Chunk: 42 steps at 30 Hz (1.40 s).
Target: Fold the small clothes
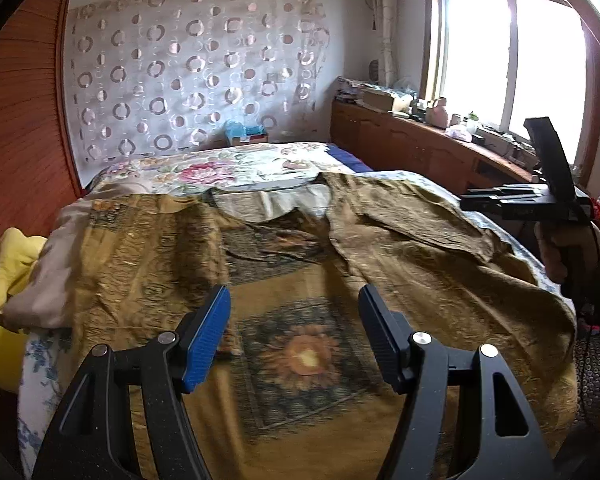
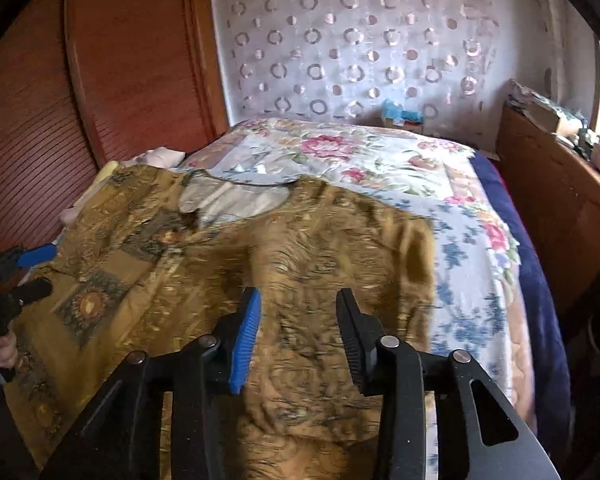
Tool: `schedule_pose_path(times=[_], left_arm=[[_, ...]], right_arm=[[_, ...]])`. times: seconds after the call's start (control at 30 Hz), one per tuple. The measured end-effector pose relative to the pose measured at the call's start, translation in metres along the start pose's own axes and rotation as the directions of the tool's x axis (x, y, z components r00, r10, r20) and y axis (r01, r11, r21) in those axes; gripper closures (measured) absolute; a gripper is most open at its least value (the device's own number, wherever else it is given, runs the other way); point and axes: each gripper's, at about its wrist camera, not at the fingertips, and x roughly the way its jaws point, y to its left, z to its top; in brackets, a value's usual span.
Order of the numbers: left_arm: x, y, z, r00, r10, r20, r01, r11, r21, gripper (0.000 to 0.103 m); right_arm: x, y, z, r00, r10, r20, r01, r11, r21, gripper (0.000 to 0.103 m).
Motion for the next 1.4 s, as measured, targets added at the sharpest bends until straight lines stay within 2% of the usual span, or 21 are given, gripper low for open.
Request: schedule_pose_path(times=[0.1,0.3,0.47,0.63,0.83,1.03,1.17,1.4], left_arm=[[0.002,0.017,0.003,1.000,0.020,-0.012,-0.020,1.000,0.004,0.036],[0.008,0.057,0.014,0.996,0.081,-0.040,-0.080,0.997,0.017,0.036],[0.018,0.093,0.025,0.988,0.137,-0.066,-0.136,0.991,0.016,0.040],[0.036,0.123,0.034,0.980,0.173,-0.100,-0.174,0.985,0.000,0.047],[0.064,0.156,0.040,0.962,0.228,-0.151,-0.234,0.972,-0.020,0.049],[0.087,0.183,0.043,0.950,0.237,-0.202,-0.255,0.964,-0.069,0.049],[0.094,0.190,0.046,0.953,0.208,-0.221,-0.236,0.966,-0.108,0.056],[0.104,0.193,0.049,0.945,0.213,-0.249,-0.244,0.965,-0.100,0.058]], right_arm=[[0.010,-0.009,-0.007,0.997,-0.058,-0.049,0.059,0.998,0.008,0.062],[0.039,-0.020,-0.022,0.987,-0.087,-0.132,0.092,0.995,0.035,0.062],[0.047,-0.021,-0.020,0.987,-0.078,-0.142,0.085,0.995,0.047,0.062],[0.045,-0.015,-0.025,0.983,-0.118,-0.143,0.120,0.993,0.002,0.060],[0.044,-0.016,-0.027,0.984,-0.114,-0.139,0.116,0.993,0.006,0.060],[0.045,-0.015,-0.028,0.984,-0.116,-0.138,0.118,0.993,0.004,0.059],[0.045,-0.015,-0.028,0.984,-0.115,-0.137,0.117,0.993,0.005,0.059],[0.045,-0.015,-0.028,0.984,-0.116,-0.137,0.117,0.993,0.005,0.059]])
